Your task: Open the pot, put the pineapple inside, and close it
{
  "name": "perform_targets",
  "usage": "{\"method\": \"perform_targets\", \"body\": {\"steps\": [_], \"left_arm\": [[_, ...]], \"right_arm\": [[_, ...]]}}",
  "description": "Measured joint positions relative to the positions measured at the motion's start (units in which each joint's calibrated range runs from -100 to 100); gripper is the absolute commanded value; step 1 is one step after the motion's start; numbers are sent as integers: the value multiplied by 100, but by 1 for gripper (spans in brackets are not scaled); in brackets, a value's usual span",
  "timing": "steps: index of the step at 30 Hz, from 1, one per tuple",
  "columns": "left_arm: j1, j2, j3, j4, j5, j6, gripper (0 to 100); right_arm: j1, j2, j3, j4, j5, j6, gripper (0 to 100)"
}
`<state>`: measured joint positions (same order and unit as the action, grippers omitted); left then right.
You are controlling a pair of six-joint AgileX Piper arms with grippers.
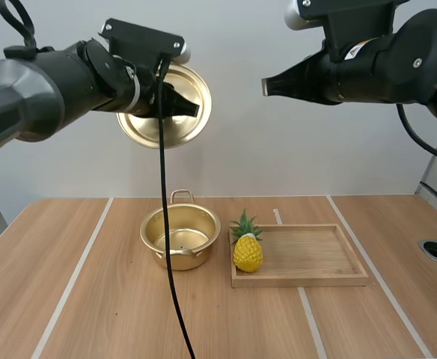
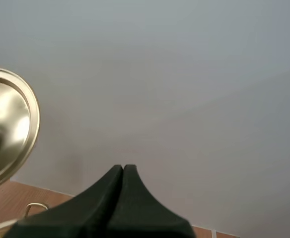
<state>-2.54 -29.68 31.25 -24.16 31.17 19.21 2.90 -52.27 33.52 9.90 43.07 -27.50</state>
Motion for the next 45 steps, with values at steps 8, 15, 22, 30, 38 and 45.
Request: {"method": "perform_targets", "body": {"steps": [8,15,22,30,38,45], "left_arm": [[0,-591,-529,-173,-287,-22,0],[0,-958,-695,-194,-670,-22,0],[12,-1839,-733,-208,-1534,-202,0],[354,-2272,-934,-212,-1641,-555,0],[448,-2479,-990,-212,-1515,-978,0],[448,-2479,-990,-212,-1390,-1006,0]], "right_arm": [[0,0,0,0,115,0,0],[0,0,0,0,136,0,0],[0,0,0,0,234,0,0],[0,0,0,176,326,0,0],[0,0,0,251,456,0,0],[0,0,0,251,490,0,0]]}}
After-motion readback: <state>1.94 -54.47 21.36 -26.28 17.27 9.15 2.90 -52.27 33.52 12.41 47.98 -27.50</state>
